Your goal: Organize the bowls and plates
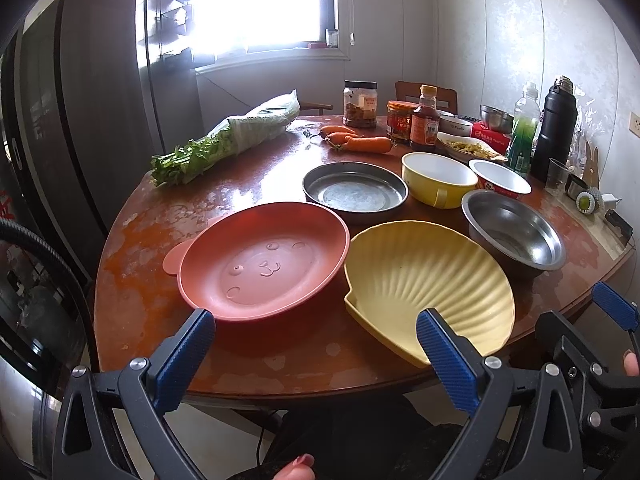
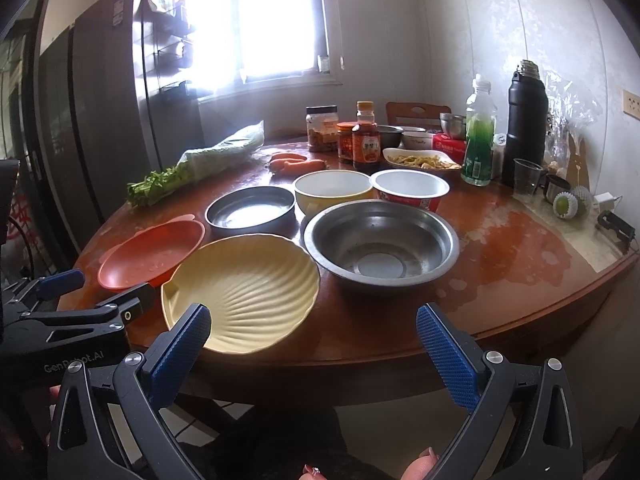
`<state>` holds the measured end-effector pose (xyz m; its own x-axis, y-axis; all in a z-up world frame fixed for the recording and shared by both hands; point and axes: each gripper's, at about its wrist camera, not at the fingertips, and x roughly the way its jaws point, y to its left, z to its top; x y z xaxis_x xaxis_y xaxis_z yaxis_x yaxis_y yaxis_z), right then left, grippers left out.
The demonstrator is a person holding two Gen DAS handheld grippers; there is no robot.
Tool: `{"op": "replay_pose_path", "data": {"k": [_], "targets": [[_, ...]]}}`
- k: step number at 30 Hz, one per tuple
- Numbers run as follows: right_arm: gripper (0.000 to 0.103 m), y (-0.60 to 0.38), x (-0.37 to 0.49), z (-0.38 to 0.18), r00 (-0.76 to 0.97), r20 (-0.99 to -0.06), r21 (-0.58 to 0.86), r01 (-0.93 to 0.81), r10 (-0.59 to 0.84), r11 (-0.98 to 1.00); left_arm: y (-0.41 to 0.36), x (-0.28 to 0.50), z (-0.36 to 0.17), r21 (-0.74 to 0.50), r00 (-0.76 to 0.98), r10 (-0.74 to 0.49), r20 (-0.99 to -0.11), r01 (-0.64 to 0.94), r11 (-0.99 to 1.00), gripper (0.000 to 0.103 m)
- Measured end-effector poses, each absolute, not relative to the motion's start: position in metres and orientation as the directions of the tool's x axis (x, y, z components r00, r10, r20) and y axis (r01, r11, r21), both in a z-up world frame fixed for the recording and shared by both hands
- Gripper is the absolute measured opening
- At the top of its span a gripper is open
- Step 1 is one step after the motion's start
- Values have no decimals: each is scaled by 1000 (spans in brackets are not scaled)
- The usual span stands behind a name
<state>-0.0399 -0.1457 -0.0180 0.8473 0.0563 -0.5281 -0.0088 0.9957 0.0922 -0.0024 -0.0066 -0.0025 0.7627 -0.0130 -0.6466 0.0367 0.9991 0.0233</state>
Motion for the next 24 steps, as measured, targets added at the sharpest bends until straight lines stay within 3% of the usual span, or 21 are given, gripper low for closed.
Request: {"op": "replay_pose_path", "data": {"k": [8, 19, 24], "targets": [[103, -142, -38, -14, 849, -524, 102, -19, 70, 995, 0, -4, 0, 6, 771, -26, -637, 39, 999, 102], [103, -116, -10, 11, 839, -496, 127, -182, 221, 975, 54, 5, 13, -103, 775, -44, -630, -27, 994, 102], [103, -91, 24, 19, 796, -544, 109, -248, 266, 963, 85, 13, 5, -139, 744, -26, -667, -91, 986, 102]]}}
